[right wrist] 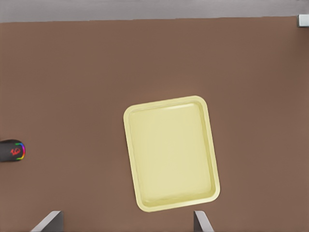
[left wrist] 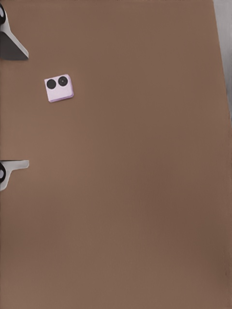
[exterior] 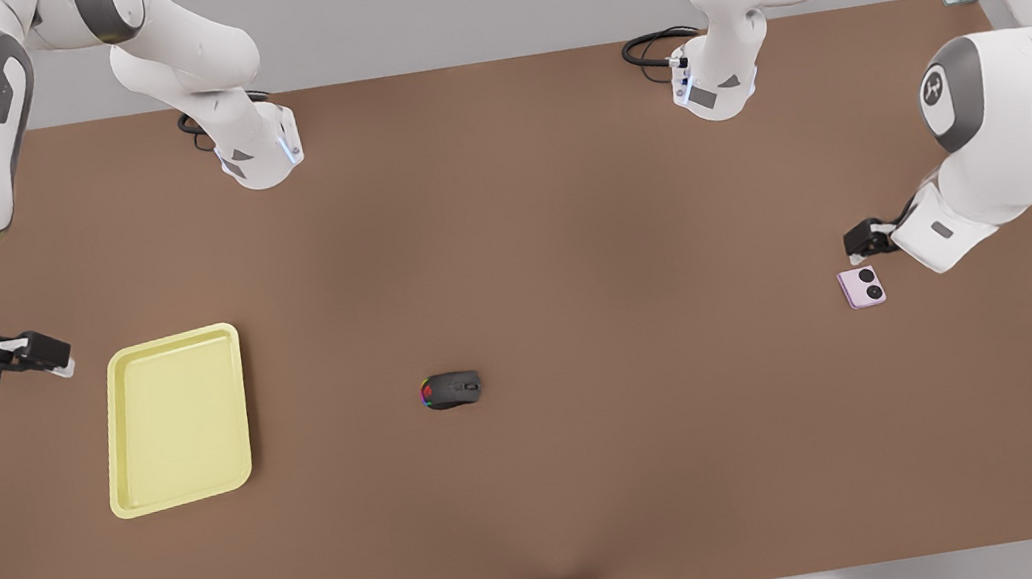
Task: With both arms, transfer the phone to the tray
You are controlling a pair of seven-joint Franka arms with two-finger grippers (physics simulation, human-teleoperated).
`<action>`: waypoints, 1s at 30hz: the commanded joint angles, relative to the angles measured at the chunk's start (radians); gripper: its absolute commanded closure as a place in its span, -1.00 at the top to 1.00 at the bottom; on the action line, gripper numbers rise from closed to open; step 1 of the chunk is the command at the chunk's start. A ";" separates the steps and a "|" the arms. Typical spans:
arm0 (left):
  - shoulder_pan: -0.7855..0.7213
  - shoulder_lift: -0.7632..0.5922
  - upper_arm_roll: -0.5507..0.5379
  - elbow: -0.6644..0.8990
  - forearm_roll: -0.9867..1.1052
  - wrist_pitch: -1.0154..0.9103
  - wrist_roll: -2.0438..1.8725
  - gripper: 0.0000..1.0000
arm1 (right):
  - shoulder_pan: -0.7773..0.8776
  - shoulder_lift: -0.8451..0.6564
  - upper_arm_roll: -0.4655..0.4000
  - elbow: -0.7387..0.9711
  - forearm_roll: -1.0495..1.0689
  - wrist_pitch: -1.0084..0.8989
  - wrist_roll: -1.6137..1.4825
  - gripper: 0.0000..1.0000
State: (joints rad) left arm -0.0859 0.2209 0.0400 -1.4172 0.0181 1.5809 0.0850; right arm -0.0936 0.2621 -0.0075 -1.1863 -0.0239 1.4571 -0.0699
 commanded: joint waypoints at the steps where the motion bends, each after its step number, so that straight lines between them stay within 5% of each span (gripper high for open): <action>1: 0.000 0.012 0.001 0.001 0.008 0.038 0.059 1.00 | 0.000 -0.001 0.000 0.000 0.001 0.017 -0.041 1.00; 5: 0.005 0.147 0.077 -0.049 -0.004 0.243 0.059 1.00 | 0.000 -0.001 0.000 0.000 0.001 0.017 -0.041 1.00; 8: 0.014 0.140 0.129 -0.325 -0.050 0.550 0.076 1.00 | 0.000 -0.001 0.000 0.000 0.001 0.014 -0.041 1.00; 14: 0.020 0.135 0.233 -0.634 -0.050 0.880 0.223 1.00 | 0.000 -0.001 0.000 0.000 0.001 0.017 -0.041 1.00; 30: 0.074 0.209 0.244 -0.796 -0.090 1.061 0.257 1.00 | 0.000 0.000 0.000 0.002 0.001 0.017 -0.039 1.00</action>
State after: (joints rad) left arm -0.0129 0.4261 0.2836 -2.2124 -0.0733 2.5779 0.2622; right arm -0.0936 0.2634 -0.0076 -1.1858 -0.0236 1.4744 -0.1023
